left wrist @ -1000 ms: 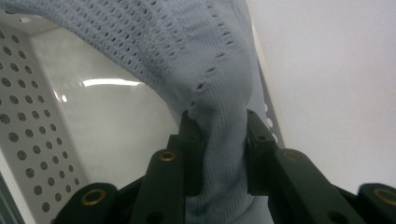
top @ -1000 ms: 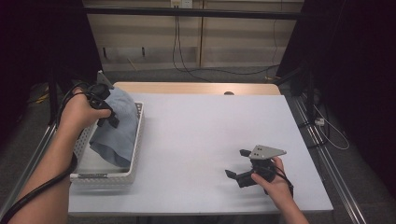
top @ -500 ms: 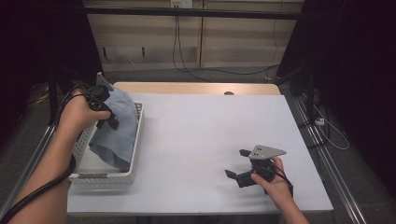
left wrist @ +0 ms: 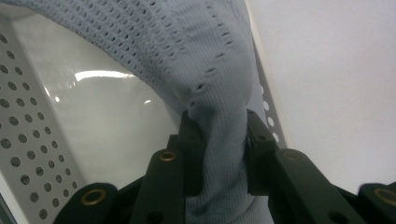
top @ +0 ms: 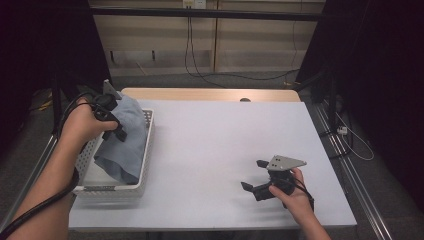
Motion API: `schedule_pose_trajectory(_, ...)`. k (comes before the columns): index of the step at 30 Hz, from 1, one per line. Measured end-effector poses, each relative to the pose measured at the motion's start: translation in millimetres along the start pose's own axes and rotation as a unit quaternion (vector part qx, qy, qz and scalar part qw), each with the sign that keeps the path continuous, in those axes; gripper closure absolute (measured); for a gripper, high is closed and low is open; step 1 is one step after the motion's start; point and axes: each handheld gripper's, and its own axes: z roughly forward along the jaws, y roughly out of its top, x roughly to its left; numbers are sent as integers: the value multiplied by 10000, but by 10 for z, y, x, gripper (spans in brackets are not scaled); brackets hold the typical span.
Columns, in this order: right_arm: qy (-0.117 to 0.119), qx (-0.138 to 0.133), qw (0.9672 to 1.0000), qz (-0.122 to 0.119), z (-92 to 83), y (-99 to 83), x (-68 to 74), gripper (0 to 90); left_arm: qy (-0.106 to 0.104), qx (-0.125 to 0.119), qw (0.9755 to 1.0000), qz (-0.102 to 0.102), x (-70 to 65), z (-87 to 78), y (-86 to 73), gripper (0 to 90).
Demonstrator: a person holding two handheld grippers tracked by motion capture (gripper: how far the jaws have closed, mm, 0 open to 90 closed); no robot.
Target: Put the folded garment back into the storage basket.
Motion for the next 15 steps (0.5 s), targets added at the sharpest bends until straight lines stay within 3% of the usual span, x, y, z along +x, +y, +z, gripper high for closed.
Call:
schedule_pose_trajectory(10, 6, 3, 10000, 0, 2, -2, 2, 36, -72, 157, 9998, 72, -24, 23, -35, 734)
schedule_pose_trajectory(15, 6, 9, 10000, -1, 4, -1, 4, 36, -75, 120, 9999, 80, -24, 41, -57, 733)
